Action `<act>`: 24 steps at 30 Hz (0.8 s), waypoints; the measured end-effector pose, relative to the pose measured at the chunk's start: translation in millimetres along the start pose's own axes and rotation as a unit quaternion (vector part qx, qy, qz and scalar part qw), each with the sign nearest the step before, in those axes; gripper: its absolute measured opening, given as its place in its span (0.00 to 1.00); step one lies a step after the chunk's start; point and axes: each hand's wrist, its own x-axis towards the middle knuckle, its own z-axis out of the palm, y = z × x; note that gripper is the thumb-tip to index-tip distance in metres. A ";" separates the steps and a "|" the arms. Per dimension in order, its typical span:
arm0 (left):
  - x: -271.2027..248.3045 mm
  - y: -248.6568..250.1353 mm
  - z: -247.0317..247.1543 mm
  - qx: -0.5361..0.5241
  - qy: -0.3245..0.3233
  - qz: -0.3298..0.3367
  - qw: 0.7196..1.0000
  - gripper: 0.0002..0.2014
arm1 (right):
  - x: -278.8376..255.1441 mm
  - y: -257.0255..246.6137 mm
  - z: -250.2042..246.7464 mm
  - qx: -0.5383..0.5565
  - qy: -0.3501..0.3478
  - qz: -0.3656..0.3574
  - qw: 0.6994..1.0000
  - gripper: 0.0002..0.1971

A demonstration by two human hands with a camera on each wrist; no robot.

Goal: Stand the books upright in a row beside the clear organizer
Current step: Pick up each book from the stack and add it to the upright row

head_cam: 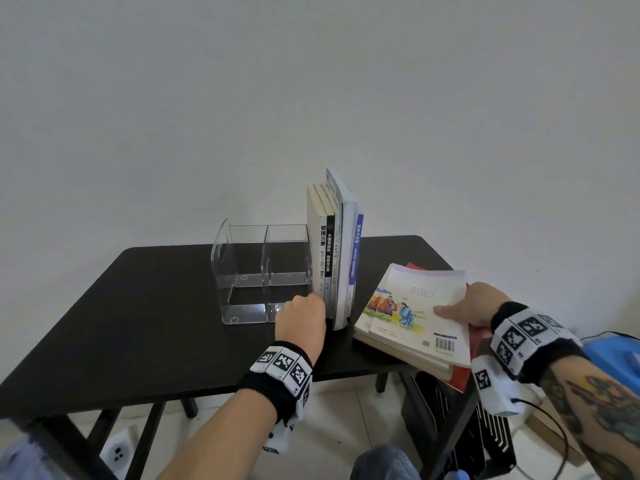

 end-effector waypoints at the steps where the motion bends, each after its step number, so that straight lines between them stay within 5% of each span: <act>1: -0.8 0.4 0.4 0.001 -0.003 -0.001 1.000 0.07 | 1.6 2.1 -2.9 0.044 0.002 0.000 0.999 0.18; 6: -4.1 -0.3 2.1 -0.013 0.004 -0.010 1.000 0.09 | -6.3 -4.1 -33.2 0.310 0.036 -0.043 0.949 0.14; 10: -6.2 0.6 0.4 -0.003 0.005 -0.010 1.000 0.10 | -37.2 -31.6 -69.2 0.329 0.247 -0.140 0.901 0.13; 13: -5.4 1.1 -1.5 -0.013 -0.003 -0.011 1.000 0.10 | -81.5 -58.2 -88.0 0.429 0.375 -0.219 0.792 0.10; 16: -5.5 0.6 -3.5 -0.029 -0.004 -0.006 1.000 0.09 | -112.4 -83.5 -98.6 0.545 0.291 -0.302 0.726 0.05; 21: -7.3 -1.7 -7.3 -0.042 0.006 0.002 0.999 0.09 | -140.6 -118.1 -89.2 0.552 0.250 -0.355 0.712 0.15; 24: -8.5 -1.2 -8.7 -0.045 0.003 -0.001 0.999 0.09 | -141.0 -139.5 -68.9 0.475 0.218 -0.345 0.779 0.17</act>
